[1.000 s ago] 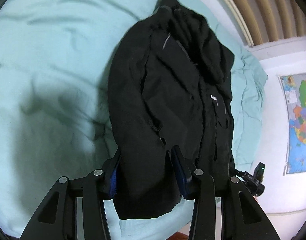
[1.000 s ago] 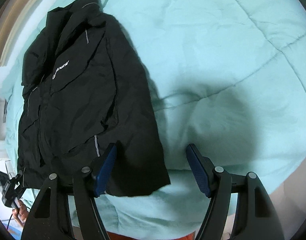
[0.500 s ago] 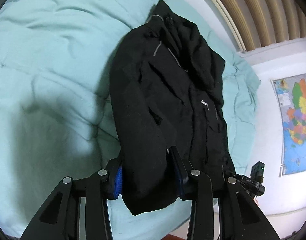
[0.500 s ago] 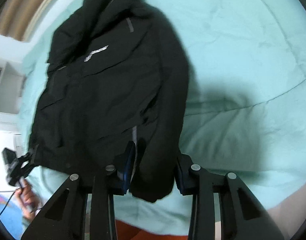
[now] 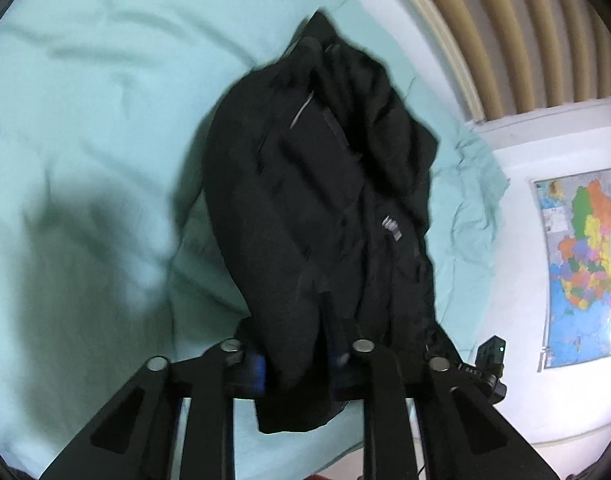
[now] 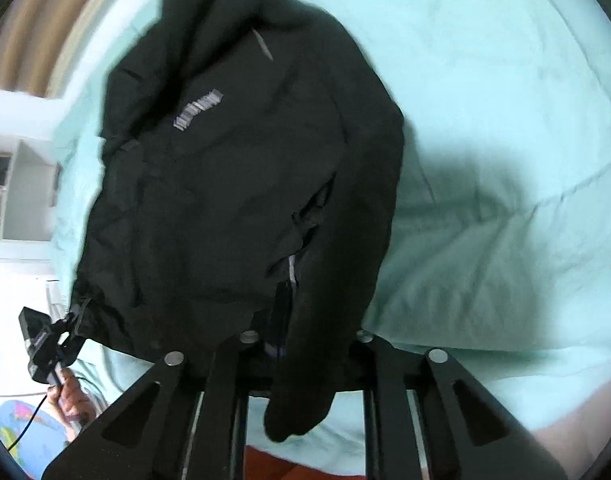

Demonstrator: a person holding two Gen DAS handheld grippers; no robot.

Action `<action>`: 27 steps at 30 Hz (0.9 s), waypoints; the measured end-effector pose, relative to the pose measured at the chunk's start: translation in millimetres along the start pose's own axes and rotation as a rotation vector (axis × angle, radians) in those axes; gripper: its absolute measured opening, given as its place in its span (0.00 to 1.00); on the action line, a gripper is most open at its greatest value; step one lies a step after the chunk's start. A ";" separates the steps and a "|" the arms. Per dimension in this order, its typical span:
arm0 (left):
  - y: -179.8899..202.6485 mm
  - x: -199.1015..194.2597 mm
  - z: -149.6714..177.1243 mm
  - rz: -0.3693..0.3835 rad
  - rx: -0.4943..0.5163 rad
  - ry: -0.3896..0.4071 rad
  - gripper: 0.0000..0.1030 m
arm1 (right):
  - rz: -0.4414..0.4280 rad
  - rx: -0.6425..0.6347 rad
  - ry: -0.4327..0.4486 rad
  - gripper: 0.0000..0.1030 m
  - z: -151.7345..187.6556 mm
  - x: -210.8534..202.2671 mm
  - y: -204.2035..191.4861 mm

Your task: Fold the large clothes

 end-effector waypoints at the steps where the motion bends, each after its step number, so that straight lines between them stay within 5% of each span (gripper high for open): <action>1: 6.9 -8.3 -7.9 0.012 0.006 0.026 0.14 | 0.001 -0.010 0.023 0.14 -5.4 -4.7 -4.7; 19: 107.0 -47.2 -133.7 0.099 0.132 0.271 0.14 | -0.082 -0.121 0.296 0.13 -131.7 -100.3 -81.8; 27: 146.3 -25.8 -242.4 0.071 0.165 0.348 0.14 | -0.063 -0.176 0.391 0.13 -235.5 -124.3 -122.3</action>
Point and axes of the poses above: each gripper's, at about its wrist camera, not at the fingertips, and x roughly the way its jaws point, y to its right, z to its underside, the point moved 7 cm from there along x, roughly the way its jaws point, and after that the axes turned 1 degree about z, right-handed, at the moved point
